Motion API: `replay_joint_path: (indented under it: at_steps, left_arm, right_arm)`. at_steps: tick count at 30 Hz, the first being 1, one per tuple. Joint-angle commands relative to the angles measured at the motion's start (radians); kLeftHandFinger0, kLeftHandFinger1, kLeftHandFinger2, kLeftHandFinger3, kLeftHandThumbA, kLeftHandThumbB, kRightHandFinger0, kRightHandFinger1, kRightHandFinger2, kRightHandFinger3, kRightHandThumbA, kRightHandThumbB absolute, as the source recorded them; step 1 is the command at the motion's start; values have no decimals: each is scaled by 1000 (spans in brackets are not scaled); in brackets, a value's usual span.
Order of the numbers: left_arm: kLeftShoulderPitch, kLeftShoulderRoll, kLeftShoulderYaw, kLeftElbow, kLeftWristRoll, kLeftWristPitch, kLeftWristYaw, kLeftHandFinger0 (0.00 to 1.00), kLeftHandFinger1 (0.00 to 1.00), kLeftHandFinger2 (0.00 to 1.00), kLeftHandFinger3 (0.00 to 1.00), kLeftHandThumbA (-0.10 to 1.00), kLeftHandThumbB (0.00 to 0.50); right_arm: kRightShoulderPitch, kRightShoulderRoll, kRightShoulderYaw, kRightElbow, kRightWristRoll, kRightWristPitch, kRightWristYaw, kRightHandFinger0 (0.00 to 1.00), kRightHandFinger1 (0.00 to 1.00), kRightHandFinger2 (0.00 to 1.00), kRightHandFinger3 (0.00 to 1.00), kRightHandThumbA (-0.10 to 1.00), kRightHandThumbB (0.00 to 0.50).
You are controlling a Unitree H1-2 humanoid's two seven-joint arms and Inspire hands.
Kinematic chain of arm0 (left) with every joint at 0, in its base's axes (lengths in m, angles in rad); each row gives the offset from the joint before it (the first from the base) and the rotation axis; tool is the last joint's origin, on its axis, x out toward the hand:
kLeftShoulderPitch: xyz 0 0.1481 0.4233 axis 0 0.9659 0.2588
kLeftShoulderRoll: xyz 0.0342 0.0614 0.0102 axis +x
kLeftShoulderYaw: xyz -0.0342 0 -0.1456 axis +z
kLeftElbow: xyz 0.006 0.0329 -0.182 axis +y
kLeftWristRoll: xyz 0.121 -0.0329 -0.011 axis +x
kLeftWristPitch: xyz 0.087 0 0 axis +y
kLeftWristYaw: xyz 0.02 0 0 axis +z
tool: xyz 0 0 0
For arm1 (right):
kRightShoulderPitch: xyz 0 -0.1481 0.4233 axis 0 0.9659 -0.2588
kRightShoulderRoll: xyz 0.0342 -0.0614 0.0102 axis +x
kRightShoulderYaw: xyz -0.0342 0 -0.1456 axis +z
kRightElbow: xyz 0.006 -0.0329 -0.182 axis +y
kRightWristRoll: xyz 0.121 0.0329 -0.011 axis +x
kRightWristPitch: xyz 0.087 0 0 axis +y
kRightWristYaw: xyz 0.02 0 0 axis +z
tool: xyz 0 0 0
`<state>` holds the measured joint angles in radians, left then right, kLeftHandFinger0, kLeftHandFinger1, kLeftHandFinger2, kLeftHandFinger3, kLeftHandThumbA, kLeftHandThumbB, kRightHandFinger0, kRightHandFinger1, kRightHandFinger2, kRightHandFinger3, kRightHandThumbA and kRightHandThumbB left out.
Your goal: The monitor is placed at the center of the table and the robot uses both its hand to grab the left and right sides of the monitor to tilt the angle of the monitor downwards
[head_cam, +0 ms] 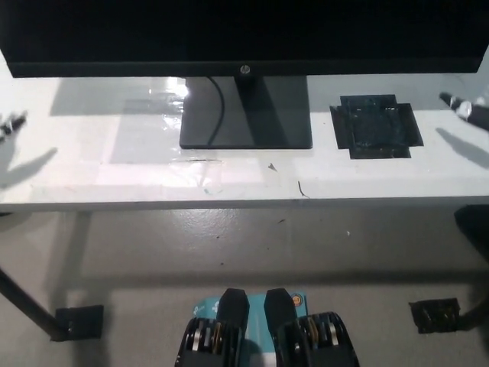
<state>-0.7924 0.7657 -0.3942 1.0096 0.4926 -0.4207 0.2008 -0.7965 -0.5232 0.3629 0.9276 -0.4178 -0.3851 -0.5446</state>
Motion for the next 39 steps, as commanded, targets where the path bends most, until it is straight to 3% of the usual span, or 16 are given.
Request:
replay_joint_path:
  at_steps: [1,7,9,13,15,17,21,22,23,26,28,29,31,35,37,39]
  left_arm:
    - [365,146,264,-635,-435,35,-161,1000,1000,1000,1000,820,448]
    - [662,134,400,-1040,-529,98,-117,1000,1000,1000,1000,913,480]
    - [725,121,420,-1107,-520,95,-102,1000,1000,1000,1000,963,499]
    - [838,81,440,-1254,-564,100,-86,1000,1000,1000,1000,902,500]
    - [887,43,430,-1328,-520,58,-60,1000,1000,1000,1000,940,490]
    - [915,6,413,-1401,-473,45,-50,1000,1000,1000,1000,971,463]
    - [921,-5,425,-1412,-474,52,-63,1000,1000,1000,1000,970,460]
    - [930,-46,390,-1463,-447,54,-62,1000,1000,1000,1000,978,466]
    - [934,-136,298,-1533,-373,11,-56,1000,1000,1000,1000,994,432]
    - [916,-199,239,-1491,-340,-49,-64,1000,1000,1000,1000,1000,383]
    - [918,-206,247,-1493,-341,-49,-74,1000,1000,1000,1000,1000,383]
    - [912,-237,214,-1452,-375,-49,-86,1000,1000,1000,1000,949,362]
    - [895,-330,145,-1312,-381,-49,-85,1000,1000,1000,1000,1000,351]
    - [886,-375,141,-1234,-383,-49,-89,1000,1000,1000,1000,1000,363]
    - [856,-415,140,-1075,-359,-49,-58,1000,1000,1000,1000,1000,307]
    - [844,-426,143,-1000,-364,-49,-64,1000,1000,1000,1000,964,272]
  right_arm:
    - [244,-96,-139,-498,172,-85,103,1000,1000,1000,1000,989,491]
    - [504,-132,-233,-900,298,-85,106,1000,1000,1000,1000,991,479]
    - [567,-130,-258,-983,288,-85,92,1000,1000,1000,1000,1000,488]
    - [708,-113,-315,-1186,254,-85,61,1000,1000,1000,1000,1000,497]
    - [786,-82,-328,-1327,191,-85,7,1000,1000,1000,1000,1000,461]
    - [811,-83,-294,-1421,118,-85,-54,1000,1000,1000,1000,1000,414]
    - [817,-76,-301,-1431,119,-85,-44,1000,1000,1000,1000,1000,413]
    - [812,-48,-229,-1473,52,-85,-91,1000,1000,1000,1000,1000,427]
    - [796,44,-80,-1514,-100,-85,-177,1000,1000,1000,1000,1000,476]
    - [795,75,36,-1431,-103,-85,-168,1000,1000,1000,1000,1000,434]
    - [795,75,37,-1433,-104,-85,-169,1000,1000,1000,1000,1000,434]
    - [795,97,82,-1368,-75,-85,-169,1000,1000,1000,1000,1000,413]
    - [758,165,219,-1129,-50,-85,-256,1000,1000,1000,1000,1000,355]
    - [746,178,253,-1015,-34,-85,-286,1000,1000,1000,1000,1000,365]
    - [693,208,278,-836,60,-85,-261,1000,1000,1000,1000,1000,420]
    - [664,225,293,-734,79,-85,-287,1000,1000,1000,1000,1000,403]
